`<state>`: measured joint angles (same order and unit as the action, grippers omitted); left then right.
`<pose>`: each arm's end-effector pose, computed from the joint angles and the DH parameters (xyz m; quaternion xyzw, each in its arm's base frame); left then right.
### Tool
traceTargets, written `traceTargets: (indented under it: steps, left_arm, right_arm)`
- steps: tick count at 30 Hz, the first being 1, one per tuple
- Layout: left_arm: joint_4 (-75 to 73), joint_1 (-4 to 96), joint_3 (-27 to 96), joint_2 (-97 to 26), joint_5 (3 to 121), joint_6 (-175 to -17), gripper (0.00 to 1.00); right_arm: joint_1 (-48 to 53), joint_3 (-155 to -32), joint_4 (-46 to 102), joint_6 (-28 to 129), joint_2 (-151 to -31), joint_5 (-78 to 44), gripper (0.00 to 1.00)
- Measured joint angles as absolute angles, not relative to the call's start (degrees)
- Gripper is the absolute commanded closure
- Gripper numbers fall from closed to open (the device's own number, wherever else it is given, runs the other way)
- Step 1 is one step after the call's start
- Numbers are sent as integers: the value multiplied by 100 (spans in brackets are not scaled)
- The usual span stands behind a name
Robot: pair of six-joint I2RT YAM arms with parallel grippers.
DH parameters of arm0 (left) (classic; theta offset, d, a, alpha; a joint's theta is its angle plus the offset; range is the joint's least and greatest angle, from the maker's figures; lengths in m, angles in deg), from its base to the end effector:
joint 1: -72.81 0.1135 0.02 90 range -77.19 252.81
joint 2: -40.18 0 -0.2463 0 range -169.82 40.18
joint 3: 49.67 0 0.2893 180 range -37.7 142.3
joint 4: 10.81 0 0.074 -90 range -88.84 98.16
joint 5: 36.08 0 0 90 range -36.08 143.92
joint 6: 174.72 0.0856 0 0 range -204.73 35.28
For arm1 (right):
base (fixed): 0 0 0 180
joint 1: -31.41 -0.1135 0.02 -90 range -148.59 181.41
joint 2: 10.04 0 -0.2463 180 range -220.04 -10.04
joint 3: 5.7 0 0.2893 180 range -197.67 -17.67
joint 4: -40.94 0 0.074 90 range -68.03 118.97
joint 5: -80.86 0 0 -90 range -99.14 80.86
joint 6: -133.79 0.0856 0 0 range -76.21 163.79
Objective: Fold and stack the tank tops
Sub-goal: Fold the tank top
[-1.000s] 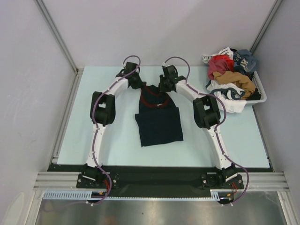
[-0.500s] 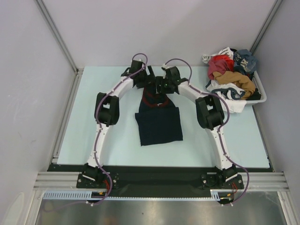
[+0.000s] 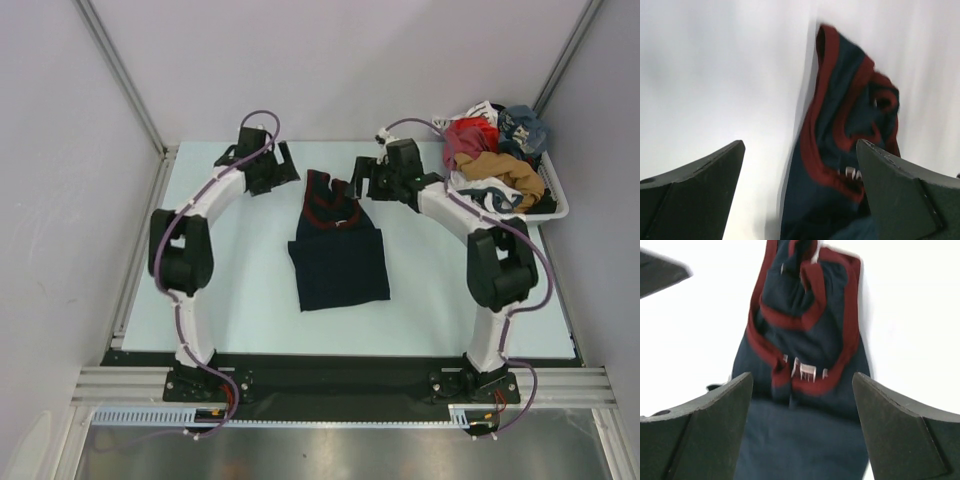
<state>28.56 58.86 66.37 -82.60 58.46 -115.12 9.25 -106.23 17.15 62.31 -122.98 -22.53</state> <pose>0.5332 -0.1394 0.1718 -0.1179 0.9194 -0.1750 0.3319 0.4792 0.2166 0.1853 -0.0809 0.8836 0.2537 0.3852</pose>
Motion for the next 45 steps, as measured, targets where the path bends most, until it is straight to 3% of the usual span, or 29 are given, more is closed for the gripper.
traceTargets:
  steps: [4,6,9,16,21,26,29,32,33,34,43,45]
  left_arm:
    - [2325,5831,4624,-6588,5822,-11531,0]
    - [2109,5743,3540,-5738,5815,-11573,0]
    - [1842,5451,1973,-4575,5745,-11612,0]
    - [1794,4362,-353,-2466,5717,-11973,0]
    - [1484,4045,-978,-2003,5774,-12338,2]
    - [1121,3964,-1286,-2202,5868,-12526,2]
    - [961,3905,-1303,-2400,5870,-12539,3]
    - [756,3803,-1301,-2595,5861,-12543,5]
    - [690,3765,-1292,-2641,5861,-12546,6]
    - [598,3709,-1284,-2711,5857,-12546,7]
    - [332,3306,-1284,-2877,5811,-12635,15]
    - [312,3265,-1325,-2846,5806,-12661,23]
  right_arm:
    - [941,-9639,1704,6349,-11363,-2100,15]
    - [941,-8959,1628,6419,-10845,-1936,25]
    - [936,-7648,1547,6552,-9912,-1756,31]
    - [613,-5641,1160,6786,-8229,-1691,32]
    - [379,-5069,1206,6952,-7957,-1824,39]
    - [294,-4911,1429,7101,-8095,-1844,41]
    - [268,-4892,1643,7140,-8288,-1844,49]
    - [219,-4885,1853,7178,-8478,-1844,72]
    - [193,-4885,1908,7199,-8528,-1844,92]
    - [149,-4885,1947,7188,-8569,-1844,100]
    - [-948,-4422,1510,7925,-7673,-1201,100]
    - [-1075,-4219,1346,8130,-7335,-1149,100]
